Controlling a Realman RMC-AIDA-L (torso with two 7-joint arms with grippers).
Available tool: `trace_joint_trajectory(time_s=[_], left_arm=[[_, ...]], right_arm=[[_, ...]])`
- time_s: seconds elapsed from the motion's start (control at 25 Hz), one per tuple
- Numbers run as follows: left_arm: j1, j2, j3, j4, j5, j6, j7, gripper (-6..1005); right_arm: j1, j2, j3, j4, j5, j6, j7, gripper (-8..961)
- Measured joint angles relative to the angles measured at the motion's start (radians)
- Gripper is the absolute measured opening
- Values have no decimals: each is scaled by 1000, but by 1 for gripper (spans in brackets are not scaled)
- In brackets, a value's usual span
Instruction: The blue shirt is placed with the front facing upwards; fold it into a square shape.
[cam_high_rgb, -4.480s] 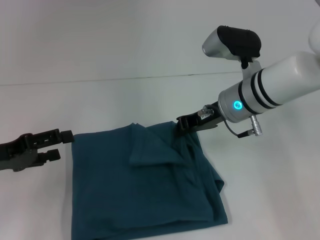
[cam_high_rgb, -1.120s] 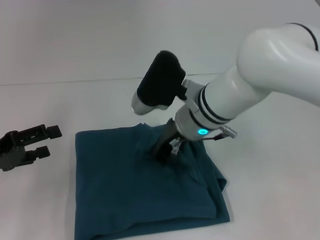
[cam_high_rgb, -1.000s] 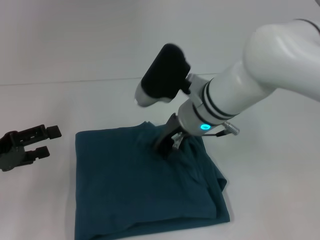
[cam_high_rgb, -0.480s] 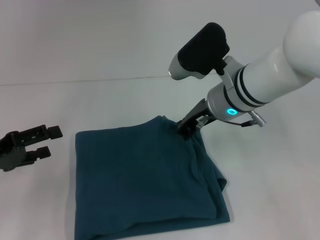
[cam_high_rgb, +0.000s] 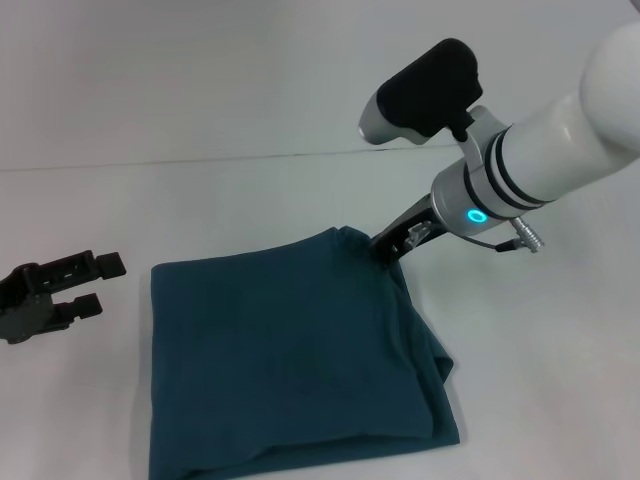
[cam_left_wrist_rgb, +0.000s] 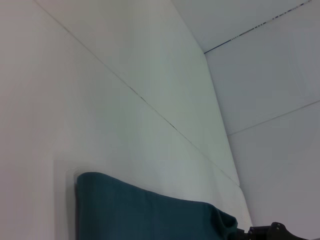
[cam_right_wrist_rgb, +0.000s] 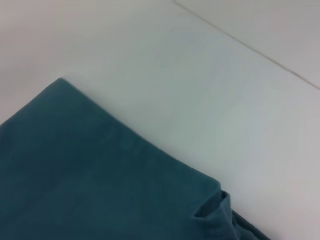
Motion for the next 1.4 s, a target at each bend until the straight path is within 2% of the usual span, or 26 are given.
trace_joint_trajectory(time_s=[0.16,0.36,0.56,0.68,0.8,0.92,1.08,1.12,1.16,1.24,1.4], left_arm=[[1,0,-2,0,0,0,0,923],[2,0,-3,0,0,0,0,923],[3,0,-3,0,0,0,0,922],[1,0,-3,0,0,0,0,922],[-1,0,-3,0,0,1,0,922],[-2,0,-3,0,-1,1,-1,922],[1,3,-3,0,-1,4,-4,922],[2,6,-2,3,-1,9,-7,922],[2,6,-2,3,-1,9,-7,922],[3,10,-2,6,-1,18,-10,922],[1,17,-2,8,6,41,-19,923]], right_arm=[[12,-3,53,28,0,-3,7,67],[30,-3,70,58,-8,-9,6,73],[43,-3,101,77,-61,-3,37,175],[49,-7,182,79,-113,1,70,236],[50,-22,289,75,-130,-18,69,297],[48,-45,372,64,-57,-89,25,403],[47,-82,459,99,136,-282,-84,557],[42,-99,490,127,217,-376,-127,606],[42,-99,490,127,217,-376,-127,656],[30,-112,513,148,275,-471,-152,754],[16,-129,536,202,312,-628,-163,777]])
